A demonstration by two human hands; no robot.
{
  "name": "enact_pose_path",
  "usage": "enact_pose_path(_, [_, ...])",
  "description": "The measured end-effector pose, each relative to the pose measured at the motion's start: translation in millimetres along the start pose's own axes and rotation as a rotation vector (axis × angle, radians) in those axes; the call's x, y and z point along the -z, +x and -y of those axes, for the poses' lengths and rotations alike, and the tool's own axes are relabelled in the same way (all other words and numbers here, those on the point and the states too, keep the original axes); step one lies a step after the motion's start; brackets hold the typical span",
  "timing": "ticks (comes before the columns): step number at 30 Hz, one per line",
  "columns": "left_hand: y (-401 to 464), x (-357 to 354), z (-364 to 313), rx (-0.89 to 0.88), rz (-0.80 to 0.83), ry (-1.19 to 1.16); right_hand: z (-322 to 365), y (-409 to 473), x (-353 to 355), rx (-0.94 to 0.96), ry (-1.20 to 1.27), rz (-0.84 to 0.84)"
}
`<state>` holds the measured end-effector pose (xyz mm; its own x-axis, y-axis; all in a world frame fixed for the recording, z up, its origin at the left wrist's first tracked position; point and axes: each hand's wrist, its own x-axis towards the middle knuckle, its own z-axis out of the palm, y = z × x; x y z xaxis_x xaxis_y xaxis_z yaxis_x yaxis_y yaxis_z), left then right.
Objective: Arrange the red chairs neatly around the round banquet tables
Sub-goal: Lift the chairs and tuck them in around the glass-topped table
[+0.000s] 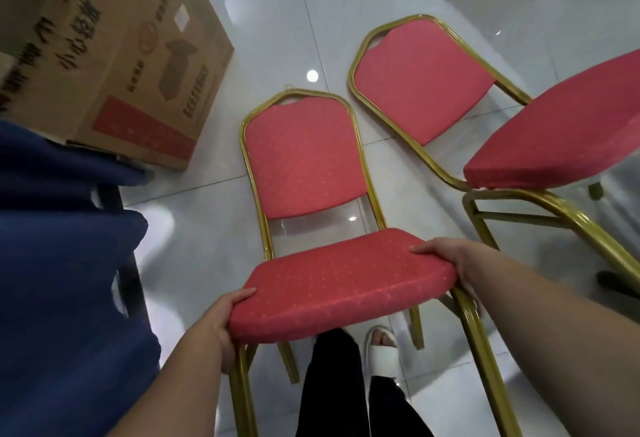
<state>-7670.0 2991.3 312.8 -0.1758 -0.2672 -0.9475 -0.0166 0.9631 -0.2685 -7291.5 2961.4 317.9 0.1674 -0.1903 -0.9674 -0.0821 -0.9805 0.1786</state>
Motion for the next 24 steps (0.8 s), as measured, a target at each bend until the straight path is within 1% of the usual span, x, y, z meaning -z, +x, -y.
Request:
enact_pose_path(4, [3,0,8,-0.1,0.028,-0.161,-12,-3,0,0.023,0.182,-0.027])
enact_pose_path(8, [-11,3,27,-0.167,0.076,-0.245,-35,-16,-4,0.042,0.387,-0.021])
enact_pose_path(13, [-35,19,59,-0.219,0.158,-0.316,-71,-41,1,0.088,0.533,0.024])
enact_pose_path(17, [-71,29,62,-0.346,0.225,-0.372,-69,-81,10,0.216,0.596,0.079])
enact_pose_path(21, [-96,33,53,-0.499,0.247,-0.379,-55,-109,21,0.373,0.628,0.096])
enact_pose_path(24, [-99,34,55,-0.615,0.238,-0.393,-61,-109,24,0.486,0.621,0.121])
